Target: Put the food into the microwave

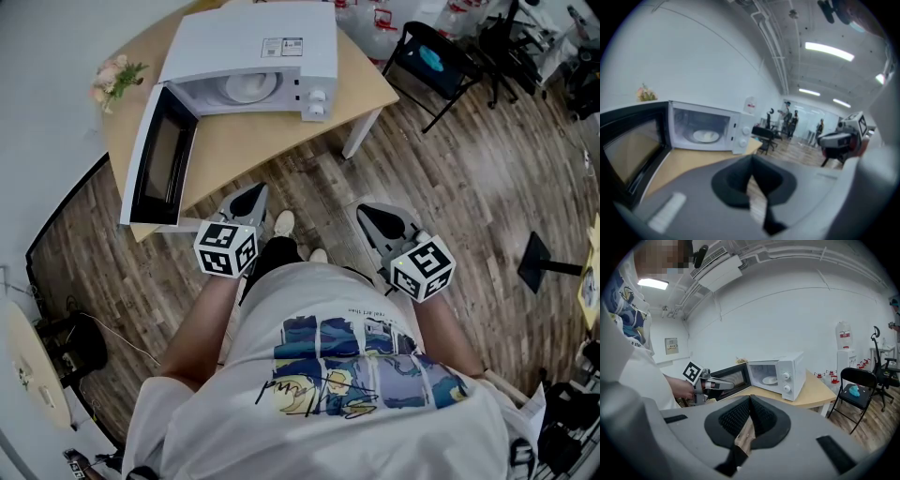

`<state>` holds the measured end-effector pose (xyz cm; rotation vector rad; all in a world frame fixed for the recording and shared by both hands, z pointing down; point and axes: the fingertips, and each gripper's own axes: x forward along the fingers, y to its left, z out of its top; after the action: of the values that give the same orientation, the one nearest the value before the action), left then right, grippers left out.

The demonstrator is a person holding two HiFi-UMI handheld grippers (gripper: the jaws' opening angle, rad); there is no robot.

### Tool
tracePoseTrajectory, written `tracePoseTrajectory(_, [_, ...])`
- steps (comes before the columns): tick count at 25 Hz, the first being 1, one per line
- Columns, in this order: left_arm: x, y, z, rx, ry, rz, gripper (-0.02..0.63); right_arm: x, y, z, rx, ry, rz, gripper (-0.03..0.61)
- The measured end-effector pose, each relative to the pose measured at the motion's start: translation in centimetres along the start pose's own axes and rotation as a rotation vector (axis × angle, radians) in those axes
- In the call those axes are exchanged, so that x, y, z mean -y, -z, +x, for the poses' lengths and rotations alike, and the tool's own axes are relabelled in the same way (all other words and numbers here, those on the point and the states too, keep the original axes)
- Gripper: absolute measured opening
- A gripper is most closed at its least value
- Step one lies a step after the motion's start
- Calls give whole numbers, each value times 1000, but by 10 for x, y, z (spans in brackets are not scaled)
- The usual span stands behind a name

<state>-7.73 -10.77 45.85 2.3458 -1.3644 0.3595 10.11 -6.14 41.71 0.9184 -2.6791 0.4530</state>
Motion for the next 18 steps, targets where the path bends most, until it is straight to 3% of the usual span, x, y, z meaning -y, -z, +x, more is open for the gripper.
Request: tracePoseTrajectory(18, [-11,11,6,-22,-19,-26,8,-2,9,14,-34,-19,-22,6])
